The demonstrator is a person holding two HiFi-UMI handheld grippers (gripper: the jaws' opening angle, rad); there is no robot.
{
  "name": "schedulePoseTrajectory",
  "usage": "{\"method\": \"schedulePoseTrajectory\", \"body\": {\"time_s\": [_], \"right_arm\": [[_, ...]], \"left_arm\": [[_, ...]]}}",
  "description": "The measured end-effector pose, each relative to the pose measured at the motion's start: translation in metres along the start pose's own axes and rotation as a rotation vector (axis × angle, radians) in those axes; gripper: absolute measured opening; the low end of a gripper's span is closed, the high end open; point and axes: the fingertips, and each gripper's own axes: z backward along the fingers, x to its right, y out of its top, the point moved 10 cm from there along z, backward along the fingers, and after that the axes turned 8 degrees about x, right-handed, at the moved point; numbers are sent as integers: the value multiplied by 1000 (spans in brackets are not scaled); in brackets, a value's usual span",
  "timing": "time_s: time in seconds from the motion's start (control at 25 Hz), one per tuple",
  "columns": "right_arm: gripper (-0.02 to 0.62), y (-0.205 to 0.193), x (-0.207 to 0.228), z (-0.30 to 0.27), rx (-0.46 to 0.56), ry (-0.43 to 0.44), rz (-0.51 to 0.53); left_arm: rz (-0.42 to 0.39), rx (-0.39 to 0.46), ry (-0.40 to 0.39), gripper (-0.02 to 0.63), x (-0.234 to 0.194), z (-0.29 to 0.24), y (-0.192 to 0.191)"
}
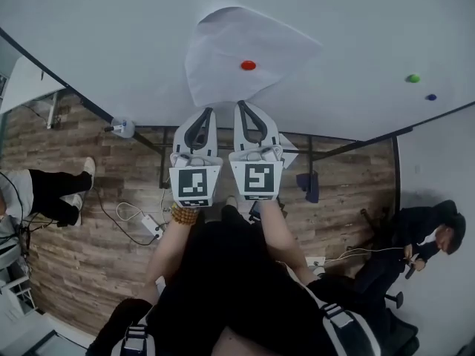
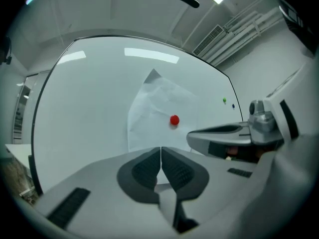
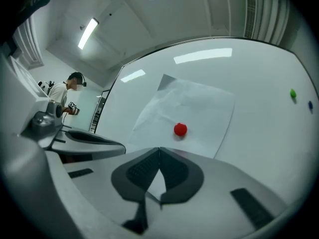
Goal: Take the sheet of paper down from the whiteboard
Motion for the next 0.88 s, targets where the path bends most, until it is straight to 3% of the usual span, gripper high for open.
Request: {"method": "schedulePoseTrajectory", "body": {"time_s": [0.44,0.88], "right_arm": [[2,14,-9,-26,-17,-80,90],[2,28,-9,-32,-18,-135,217]], "left_arm": [[47,49,-111,13,-33,-21,5],[73,52,-228,13,-37,-29,-1]]}}
